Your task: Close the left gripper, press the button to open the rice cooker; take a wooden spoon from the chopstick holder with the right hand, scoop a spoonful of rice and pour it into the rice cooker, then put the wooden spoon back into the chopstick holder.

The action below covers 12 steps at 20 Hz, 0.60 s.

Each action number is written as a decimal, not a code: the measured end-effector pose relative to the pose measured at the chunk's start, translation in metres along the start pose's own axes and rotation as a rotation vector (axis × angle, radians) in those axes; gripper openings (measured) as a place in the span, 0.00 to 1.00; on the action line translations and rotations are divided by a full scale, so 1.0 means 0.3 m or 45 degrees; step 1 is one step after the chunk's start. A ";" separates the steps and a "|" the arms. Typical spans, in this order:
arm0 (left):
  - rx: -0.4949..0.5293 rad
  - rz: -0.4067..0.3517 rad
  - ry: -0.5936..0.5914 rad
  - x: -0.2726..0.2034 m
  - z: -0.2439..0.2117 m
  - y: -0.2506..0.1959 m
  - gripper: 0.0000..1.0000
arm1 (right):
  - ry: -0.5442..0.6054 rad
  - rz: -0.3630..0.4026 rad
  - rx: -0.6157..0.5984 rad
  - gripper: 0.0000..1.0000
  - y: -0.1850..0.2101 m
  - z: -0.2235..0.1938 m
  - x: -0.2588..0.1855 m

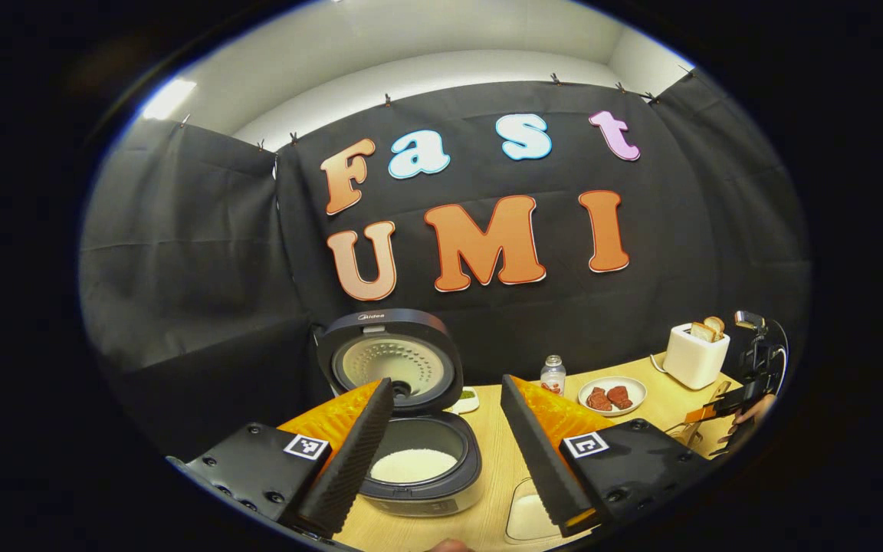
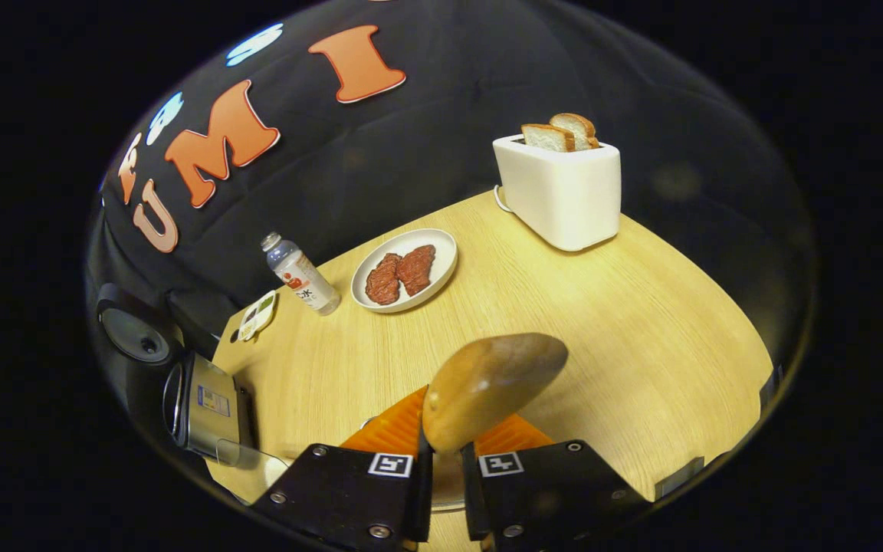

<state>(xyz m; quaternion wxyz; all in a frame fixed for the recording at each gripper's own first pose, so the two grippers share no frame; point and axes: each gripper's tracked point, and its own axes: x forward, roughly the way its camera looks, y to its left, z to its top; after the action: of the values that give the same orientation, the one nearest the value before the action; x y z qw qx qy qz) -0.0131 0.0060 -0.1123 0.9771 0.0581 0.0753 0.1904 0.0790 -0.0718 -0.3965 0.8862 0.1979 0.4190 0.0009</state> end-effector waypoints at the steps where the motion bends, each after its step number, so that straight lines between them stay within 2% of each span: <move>1: 0.001 -0.001 -0.001 -0.001 -0.003 0.005 0.92 | -0.007 -0.004 -0.005 0.16 0.003 -0.006 -0.010; 2: 0.000 -0.003 -0.004 -0.003 -0.002 0.011 1.00 | -0.014 -0.007 -0.017 0.16 0.007 -0.021 -0.031; 4: -0.004 -0.012 -0.005 -0.005 -0.010 0.023 0.96 | -0.043 -0.021 -0.030 0.16 0.016 -0.033 -0.066; 5: -0.010 -0.021 -0.006 -0.001 -0.010 0.033 1.00 | -0.064 -0.031 -0.035 0.16 0.020 -0.033 -0.082; 6: -0.016 -0.025 -0.009 0.000 -0.007 0.045 0.92 | -0.093 -0.043 -0.036 0.16 0.022 -0.023 -0.100; 7: -0.024 -0.034 -0.010 0.000 -0.009 0.056 0.92 | -0.120 -0.055 -0.027 0.14 0.026 -0.009 -0.114; 8: -0.029 -0.039 -0.010 -0.002 -0.012 0.065 1.00 | -0.130 -0.061 -0.019 0.14 0.036 -0.010 -0.121; 9: -0.034 -0.047 -0.010 0.000 -0.016 0.077 0.92 | -0.140 -0.069 -0.009 0.12 0.045 -0.006 -0.134; 11: -0.040 -0.049 -0.019 0.000 -0.013 0.112 0.92 | -0.168 -0.080 -0.011 0.11 0.066 0.013 -0.162; 12: -0.045 -0.050 -0.021 0.000 -0.013 0.129 0.96 | -0.196 -0.088 -0.022 0.11 0.073 0.027 -0.183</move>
<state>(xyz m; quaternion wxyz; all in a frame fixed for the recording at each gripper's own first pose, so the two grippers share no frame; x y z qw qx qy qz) -0.0278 0.0421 -0.1105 0.9821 0.0410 0.0648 0.1720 0.0528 -0.0635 -0.3434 0.9170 0.1751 0.3560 -0.0414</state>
